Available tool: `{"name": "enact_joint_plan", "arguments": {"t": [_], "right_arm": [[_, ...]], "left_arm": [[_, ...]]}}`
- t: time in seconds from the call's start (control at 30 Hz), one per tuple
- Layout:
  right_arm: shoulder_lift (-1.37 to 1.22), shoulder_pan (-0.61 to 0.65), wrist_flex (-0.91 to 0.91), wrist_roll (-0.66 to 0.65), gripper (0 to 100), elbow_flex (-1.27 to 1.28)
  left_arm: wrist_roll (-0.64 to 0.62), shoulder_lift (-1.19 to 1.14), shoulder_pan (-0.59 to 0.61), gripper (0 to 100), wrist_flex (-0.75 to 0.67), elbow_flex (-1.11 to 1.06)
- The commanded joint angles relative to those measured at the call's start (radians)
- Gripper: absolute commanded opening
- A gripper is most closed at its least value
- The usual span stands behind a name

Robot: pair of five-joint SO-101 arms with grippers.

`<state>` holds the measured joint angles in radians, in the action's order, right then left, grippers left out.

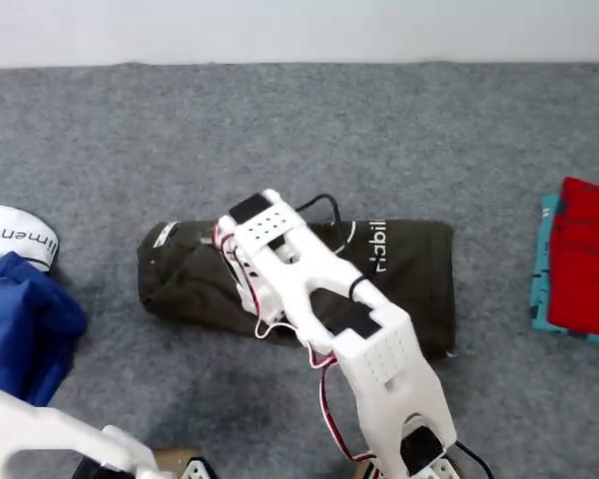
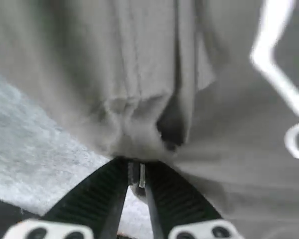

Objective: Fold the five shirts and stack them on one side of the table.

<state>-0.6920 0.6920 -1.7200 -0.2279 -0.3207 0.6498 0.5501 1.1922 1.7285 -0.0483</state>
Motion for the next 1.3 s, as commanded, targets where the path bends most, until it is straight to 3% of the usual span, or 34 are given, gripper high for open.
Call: {"name": "enact_joint_plan", "arguments": {"t": [0.0, 0.23, 0.4, 0.77, 1.03, 1.27], "right_arm": [[0.024, 0.01, -0.047, 0.011, 1.0, -0.005], [0.272, 0.002, -0.074, 0.009, 1.0, 0.003], [0.503, -0.071, -0.074, 0.009, 1.0, 0.121], [0.905, -0.466, -0.05, 0.011, 1.0, 0.425], [0.88, -0.714, 0.206, 0.008, 2.0, 0.552], [0.762, -0.75, 0.407, 0.078, 27.3, 0.631]], "left_arm": [[0.008, 0.032, 0.006, 2, 0.008, 0.022], [0.008, 0.032, 0.005, 2, 0.006, 0.022], [0.008, 0.032, 0.003, 2, 0.006, 0.027], [0.005, 0.032, -0.003, 2, 0.006, 0.022], [0.011, 0.026, -0.005, 2, 0.005, 0.022], [0.058, 0.029, -0.005, 2, 0.003, 0.021]]}}
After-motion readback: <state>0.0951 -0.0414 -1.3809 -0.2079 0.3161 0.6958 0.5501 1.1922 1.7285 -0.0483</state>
